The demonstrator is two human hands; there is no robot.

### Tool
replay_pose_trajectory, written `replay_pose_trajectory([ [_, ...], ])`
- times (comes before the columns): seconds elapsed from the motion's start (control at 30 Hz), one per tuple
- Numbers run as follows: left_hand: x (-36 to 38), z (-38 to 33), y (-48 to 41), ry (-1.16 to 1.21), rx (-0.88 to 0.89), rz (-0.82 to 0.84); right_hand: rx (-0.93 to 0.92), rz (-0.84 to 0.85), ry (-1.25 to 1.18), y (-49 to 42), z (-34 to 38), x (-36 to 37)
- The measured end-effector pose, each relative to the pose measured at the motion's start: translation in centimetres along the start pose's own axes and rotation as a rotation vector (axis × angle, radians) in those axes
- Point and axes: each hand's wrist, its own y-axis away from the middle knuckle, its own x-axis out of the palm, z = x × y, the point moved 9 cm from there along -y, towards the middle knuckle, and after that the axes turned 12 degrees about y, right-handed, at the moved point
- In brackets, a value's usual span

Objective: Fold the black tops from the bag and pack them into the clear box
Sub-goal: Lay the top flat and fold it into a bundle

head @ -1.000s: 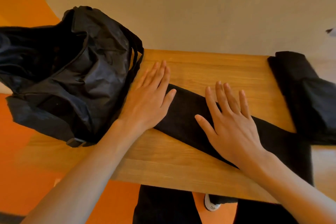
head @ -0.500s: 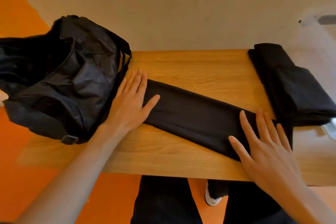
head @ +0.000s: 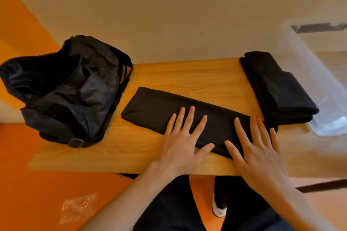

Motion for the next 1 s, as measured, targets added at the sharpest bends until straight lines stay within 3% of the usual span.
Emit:
replay_pose_trajectory([
  [0.13,-0.4,0.3,0.1,0.020,0.007,0.043,-0.058,0.002,-0.036,1.2,0.6,-0.2],
  [0.2,-1.4,0.7,-0.3,0.064,-0.043,-0.031,-0.081,-0.073,-0.095,2.0,-0.1,-1.3],
  [0.3,-2.7,2.7,-1.2,0.029,-0.257,-0.148,-0.022,-0.249,-0.159,4.5,-3.4,-1.8],
  [0.37,-2.2,5.0,-1.3,0.023,-0.439,-0.094,-0.069,-0.276,-0.161,6.2,-4.1,-0.8],
  [0.43,-1.9,6.5,-1.5,0.012,-0.508,-0.056,-0.118,-0.310,-0.148,7.2,-4.5,0.0],
  [0.6,-1.9,7.1,-3.2,-0.031,-0.393,-0.023,-0.072,-0.511,-0.331,6.7,-6.6,-2.7],
  [0.67,-2.0,7.3,-4.3,-0.063,-0.322,-0.010,-0.138,-0.593,-0.345,5.5,-6.1,-4.5],
  [0.73,-2.3,7.4,-5.8,-0.067,-0.207,0.012,-0.277,-0.548,-0.332,3.5,-4.3,-5.3],
  [0.87,-3.5,6.3,-7.6,-0.087,-0.013,0.031,-0.591,-0.275,-0.111,-0.5,0.4,-4.4],
  [0.97,-4.4,5.7,-6.5,-0.095,-0.196,-0.141,-0.731,-0.139,0.044,-1.8,2.6,-2.5],
  [1.0,-3.7,5.5,-5.8,-0.079,-0.266,-0.131,-0.740,-0.103,0.055,-1.9,2.9,-1.9],
])
